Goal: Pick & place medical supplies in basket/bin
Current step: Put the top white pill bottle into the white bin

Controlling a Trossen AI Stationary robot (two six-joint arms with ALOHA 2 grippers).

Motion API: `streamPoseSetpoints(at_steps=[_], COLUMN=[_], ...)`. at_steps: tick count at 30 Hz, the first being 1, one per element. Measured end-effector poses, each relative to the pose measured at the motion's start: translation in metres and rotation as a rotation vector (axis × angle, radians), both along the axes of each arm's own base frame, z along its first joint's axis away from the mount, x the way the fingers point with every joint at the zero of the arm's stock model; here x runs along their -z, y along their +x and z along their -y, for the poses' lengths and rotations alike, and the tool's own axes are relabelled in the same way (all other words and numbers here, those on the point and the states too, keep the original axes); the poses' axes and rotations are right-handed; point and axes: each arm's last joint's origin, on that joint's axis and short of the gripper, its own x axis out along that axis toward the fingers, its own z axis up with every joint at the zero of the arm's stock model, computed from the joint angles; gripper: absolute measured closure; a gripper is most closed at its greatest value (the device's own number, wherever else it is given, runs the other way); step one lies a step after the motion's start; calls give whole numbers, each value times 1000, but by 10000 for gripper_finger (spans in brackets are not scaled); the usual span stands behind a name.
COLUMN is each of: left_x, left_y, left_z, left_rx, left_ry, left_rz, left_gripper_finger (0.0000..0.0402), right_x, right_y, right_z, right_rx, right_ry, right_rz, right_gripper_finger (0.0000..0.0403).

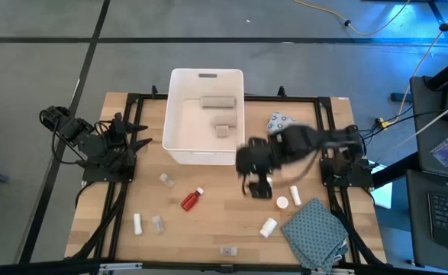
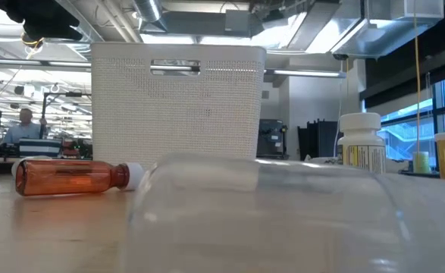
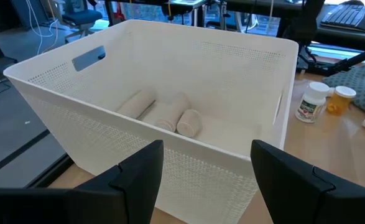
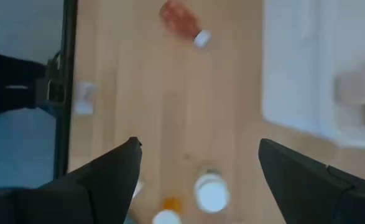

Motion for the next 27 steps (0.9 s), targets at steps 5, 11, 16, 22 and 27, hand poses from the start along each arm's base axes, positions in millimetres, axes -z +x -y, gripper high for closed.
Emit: streamPoseSetpoints(at_steps=[5,11,16,22,27], left_x=[0,0,0,0,0], left_y=[0,0,0,0,0], left_z=[0,0,0,0,0], left_rx=[-7,-6,-6,1,8], left_ry=[-22,-23,-23,-26,-30], left_rz=[10,9,9,7,4], left_gripper_finger=[167,167,167,167,167], right_x=[24,46,65,108,136], right_y=[-17,-49,-73,-70,-69], right_z=[-45,-69,-60,-34,-13], right_rx=[40,182,340,432,422], right_ry=[-24,10,-80,-50,-27], right_rz=[-49,-49,-32,-96,-112], right_gripper_finger=[82,82,82,82,82])
